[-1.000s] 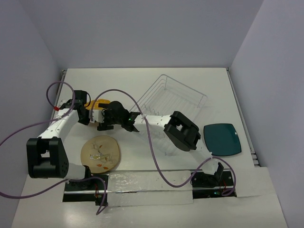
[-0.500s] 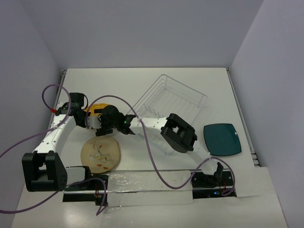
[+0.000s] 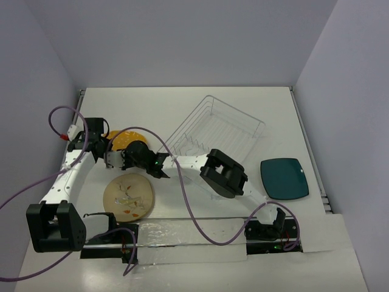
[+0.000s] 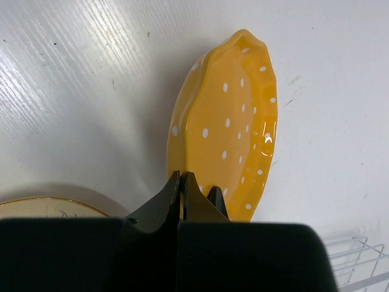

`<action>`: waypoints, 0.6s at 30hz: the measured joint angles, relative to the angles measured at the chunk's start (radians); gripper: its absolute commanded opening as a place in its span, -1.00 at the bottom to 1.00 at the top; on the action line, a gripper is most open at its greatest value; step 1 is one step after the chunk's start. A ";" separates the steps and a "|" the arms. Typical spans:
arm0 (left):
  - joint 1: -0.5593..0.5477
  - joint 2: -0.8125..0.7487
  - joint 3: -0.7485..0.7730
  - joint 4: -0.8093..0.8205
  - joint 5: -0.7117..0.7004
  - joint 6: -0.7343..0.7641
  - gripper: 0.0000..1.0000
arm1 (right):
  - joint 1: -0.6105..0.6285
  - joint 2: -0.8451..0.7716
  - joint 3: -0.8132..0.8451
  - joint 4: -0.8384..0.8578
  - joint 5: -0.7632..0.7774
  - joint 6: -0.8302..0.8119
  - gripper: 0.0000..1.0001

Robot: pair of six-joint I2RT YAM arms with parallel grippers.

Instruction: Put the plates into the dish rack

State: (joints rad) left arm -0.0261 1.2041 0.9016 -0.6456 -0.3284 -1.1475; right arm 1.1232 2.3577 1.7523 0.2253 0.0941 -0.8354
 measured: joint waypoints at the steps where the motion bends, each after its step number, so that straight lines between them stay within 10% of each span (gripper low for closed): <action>1: 0.000 0.000 0.002 -0.001 -0.001 0.005 -0.39 | 0.000 0.000 0.000 0.000 0.002 0.000 -1.00; 3: 0.000 0.000 0.013 -0.009 -0.003 0.013 0.51 | 0.001 0.000 0.000 0.008 0.003 0.006 -1.00; 5: -0.001 0.000 0.044 -0.027 -0.003 0.031 0.98 | 0.001 -0.002 0.000 0.029 0.004 0.025 -1.00; 18: -0.018 -0.189 0.354 -0.056 -0.091 0.131 0.99 | -0.088 -0.192 -0.043 -0.044 -0.063 0.390 -1.00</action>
State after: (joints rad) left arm -0.0444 1.0154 1.2553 -0.7018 -0.4198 -1.0165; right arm 1.0352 2.1655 1.7088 0.1809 0.0312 -0.4452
